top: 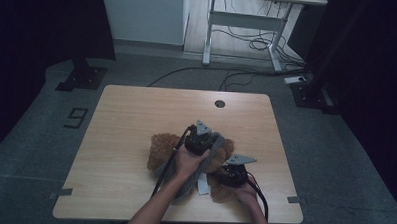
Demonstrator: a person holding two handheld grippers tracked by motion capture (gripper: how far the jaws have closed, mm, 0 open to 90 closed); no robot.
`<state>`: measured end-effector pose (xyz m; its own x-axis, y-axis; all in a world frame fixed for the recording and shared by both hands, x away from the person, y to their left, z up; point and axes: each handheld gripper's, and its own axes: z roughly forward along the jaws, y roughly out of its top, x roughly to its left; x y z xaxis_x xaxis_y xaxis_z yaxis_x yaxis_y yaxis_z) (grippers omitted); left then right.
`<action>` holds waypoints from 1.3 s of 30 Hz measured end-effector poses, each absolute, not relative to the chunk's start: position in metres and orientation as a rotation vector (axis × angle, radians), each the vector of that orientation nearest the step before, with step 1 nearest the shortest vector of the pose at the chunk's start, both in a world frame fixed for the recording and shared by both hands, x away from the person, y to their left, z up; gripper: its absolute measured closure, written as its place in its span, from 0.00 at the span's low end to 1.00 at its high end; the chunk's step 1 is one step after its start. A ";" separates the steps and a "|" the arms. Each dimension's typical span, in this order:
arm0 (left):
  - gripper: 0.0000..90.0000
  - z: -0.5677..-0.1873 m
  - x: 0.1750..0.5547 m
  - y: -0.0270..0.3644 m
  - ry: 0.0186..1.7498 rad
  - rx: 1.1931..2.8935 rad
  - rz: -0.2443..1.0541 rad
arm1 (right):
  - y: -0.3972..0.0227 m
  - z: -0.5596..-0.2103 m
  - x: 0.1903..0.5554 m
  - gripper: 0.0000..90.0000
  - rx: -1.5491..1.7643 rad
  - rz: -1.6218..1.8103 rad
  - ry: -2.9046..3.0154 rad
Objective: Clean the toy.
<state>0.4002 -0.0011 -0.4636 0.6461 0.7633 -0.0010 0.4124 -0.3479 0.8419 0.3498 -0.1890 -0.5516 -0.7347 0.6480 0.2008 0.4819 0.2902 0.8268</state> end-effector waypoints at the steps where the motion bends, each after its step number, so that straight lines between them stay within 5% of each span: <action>1: 0.91 -0.464 0.401 0.005 0.922 1.994 0.522 | -0.189 -0.552 0.350 0.66 1.060 1.432 2.379; 22: 0.92 -0.468 0.415 0.166 1.259 1.958 0.707 | -0.190 -0.552 0.350 0.66 1.078 1.440 2.384; 39: 0.92 -0.389 0.414 0.076 0.945 1.852 0.632 | -0.191 -0.552 0.350 0.66 1.088 1.434 2.374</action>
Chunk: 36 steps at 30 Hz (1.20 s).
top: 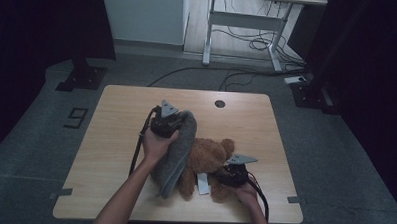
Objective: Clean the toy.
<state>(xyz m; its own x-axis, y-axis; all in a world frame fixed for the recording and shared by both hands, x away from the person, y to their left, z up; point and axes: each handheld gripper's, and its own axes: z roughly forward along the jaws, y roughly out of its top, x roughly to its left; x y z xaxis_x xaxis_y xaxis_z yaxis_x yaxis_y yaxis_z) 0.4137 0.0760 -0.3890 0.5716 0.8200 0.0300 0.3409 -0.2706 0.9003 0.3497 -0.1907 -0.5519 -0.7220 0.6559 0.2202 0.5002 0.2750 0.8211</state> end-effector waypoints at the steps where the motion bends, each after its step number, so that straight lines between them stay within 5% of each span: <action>1: 0.92 -0.384 0.416 0.071 0.937 1.842 0.626 | -0.191 -0.552 0.350 0.66 1.085 1.432 2.373; 7: 0.92 -0.380 0.429 0.015 0.873 1.899 0.539 | -0.192 -0.552 0.350 0.66 1.095 1.438 2.374; 15: 0.91 -0.455 0.445 -0.035 0.913 2.169 0.462 | -0.192 -0.552 0.350 0.66 1.090 1.442 2.381; 19: 0.91 -0.462 0.451 -0.026 0.996 2.206 0.356 | -0.190 -0.552 0.349 0.66 1.076 1.420 2.387; 24: 0.91 -0.460 0.454 -0.007 1.052 2.286 0.386 | -0.190 -0.552 0.349 0.66 1.080 1.420 2.382; 36: 0.91 -0.454 0.437 0.099 1.199 2.169 0.410 | -0.189 -0.552 0.348 0.67 1.097 1.417 2.384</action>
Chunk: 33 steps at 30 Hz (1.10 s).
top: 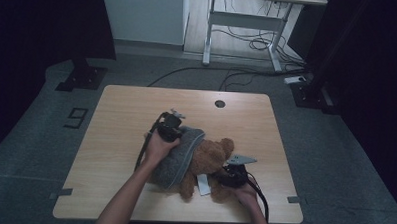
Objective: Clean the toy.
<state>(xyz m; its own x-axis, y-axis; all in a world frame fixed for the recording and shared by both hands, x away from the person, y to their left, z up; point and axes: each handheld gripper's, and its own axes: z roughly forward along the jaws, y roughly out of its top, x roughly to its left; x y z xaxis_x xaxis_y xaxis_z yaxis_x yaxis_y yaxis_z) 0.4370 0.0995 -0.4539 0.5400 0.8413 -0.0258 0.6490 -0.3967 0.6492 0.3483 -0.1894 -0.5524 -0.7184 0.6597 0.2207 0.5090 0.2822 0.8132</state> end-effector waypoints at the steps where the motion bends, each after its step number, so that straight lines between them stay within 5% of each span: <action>1: 0.91 -0.456 0.435 0.109 1.214 2.144 0.396 | -0.189 -0.552 0.348 0.67 1.097 1.417 2.384; 9: 0.92 -0.494 0.418 0.171 1.354 2.080 0.325 | -0.191 -0.553 0.350 0.67 1.123 1.421 2.384; 18: 0.93 -0.521 0.419 0.171 1.332 1.895 -0.018 | -0.186 -0.552 0.347 0.69 1.087 1.384 2.367; 23: 0.93 -0.521 0.420 0.167 1.271 1.811 -0.101 | -0.185 -0.550 0.347 0.71 1.072 1.374 2.339; 26: 0.94 -0.509 0.422 0.168 1.234 1.760 -0.094 | -0.181 -0.545 0.348 0.72 1.029 1.354 2.307; 33: 0.93 -0.464 0.433 0.167 1.166 1.765 0.174 | -0.170 -0.532 0.371 0.71 0.974 1.282 2.189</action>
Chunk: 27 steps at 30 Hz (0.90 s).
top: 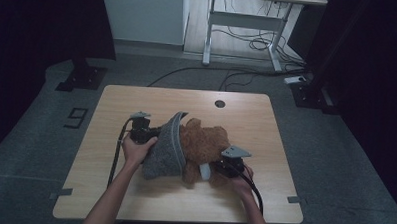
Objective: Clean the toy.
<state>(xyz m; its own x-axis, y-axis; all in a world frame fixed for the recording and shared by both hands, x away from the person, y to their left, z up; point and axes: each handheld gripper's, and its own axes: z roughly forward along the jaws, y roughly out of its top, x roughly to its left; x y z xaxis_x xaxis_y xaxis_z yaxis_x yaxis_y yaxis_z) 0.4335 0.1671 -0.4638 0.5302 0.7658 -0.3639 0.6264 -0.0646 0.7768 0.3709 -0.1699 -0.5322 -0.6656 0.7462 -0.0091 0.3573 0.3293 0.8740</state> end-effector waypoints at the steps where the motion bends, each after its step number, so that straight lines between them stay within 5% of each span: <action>1: 0.93 -0.465 0.435 0.168 1.174 1.784 0.191 | -0.169 -0.534 0.376 0.70 0.982 1.278 2.164; 10: 0.92 -0.517 0.430 0.178 1.296 1.881 0.130 | -0.173 -0.545 0.378 0.68 0.984 1.178 2.200; 17: 0.91 -0.465 0.426 0.179 1.213 1.822 0.230 | -0.174 -0.547 0.372 0.68 0.936 1.164 2.194; 22: 0.91 -0.425 0.437 0.130 1.094 1.897 0.285 | -0.170 -0.546 0.369 0.68 0.915 1.142 2.186; 27: 0.91 -0.448 0.451 0.082 1.129 2.024 0.211 | -0.173 -0.547 0.367 0.69 0.928 1.152 2.181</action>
